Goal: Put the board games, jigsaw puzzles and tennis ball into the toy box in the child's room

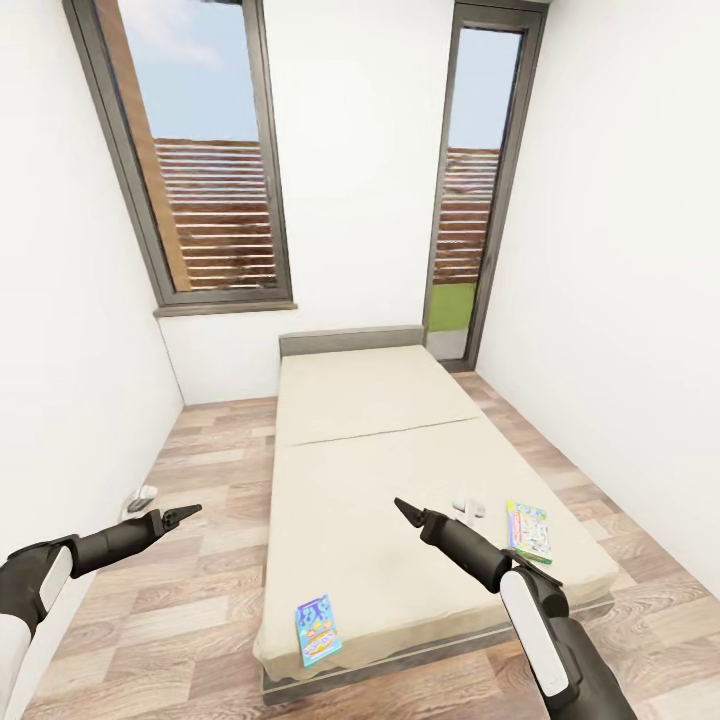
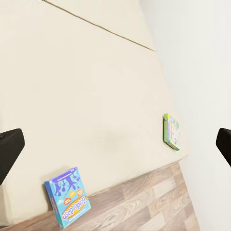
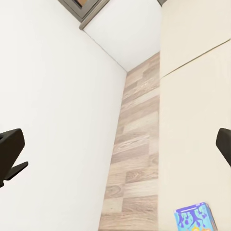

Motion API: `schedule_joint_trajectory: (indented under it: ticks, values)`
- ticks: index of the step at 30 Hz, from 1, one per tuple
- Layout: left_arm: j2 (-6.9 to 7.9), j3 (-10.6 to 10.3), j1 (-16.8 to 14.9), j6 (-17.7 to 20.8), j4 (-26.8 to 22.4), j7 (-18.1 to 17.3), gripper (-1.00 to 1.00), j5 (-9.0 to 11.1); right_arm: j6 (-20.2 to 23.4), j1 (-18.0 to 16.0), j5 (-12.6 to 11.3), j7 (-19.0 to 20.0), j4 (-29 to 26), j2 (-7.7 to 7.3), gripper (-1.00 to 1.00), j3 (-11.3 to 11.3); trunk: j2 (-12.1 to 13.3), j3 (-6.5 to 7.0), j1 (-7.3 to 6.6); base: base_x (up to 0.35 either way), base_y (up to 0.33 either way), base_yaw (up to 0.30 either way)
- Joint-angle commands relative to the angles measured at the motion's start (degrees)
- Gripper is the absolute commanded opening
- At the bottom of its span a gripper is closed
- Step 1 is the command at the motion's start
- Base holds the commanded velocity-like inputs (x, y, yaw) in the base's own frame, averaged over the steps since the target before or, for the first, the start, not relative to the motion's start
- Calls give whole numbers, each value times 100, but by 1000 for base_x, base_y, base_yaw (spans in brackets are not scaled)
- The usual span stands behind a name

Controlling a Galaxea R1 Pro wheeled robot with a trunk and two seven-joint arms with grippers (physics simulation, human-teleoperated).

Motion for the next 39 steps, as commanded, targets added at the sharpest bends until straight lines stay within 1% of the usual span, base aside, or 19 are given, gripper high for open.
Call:
schedule_joint_trajectory:
  ticks: [1,9,21,29,39]
  values:
    - [-1,17,-6,54,1,-17,100,8,40,-5,-36,-1,-4,3,100,-7,-13,-13,4,0,66,0]
    - [-1,19,-6,53,2,-17,100,8,54,-5,-28,-16,27,6,100,0,-13,-13,4,0,27,24]
    - [-9,18,-6,51,2,-17,100,8,73,-5,-27,-56,53,13,100,1,-13,3,4,0,-9,176]
    - [-57,16,-6,53,1,-18,100,7,75,-5,-27,-66,58,13,100,20,-13,4,4,0,-105,46]
    - [-70,15,-6,53,2,-17,100,8,75,-5,-22,-68,58,13,100,43,-13,6,4,0,-35,17]
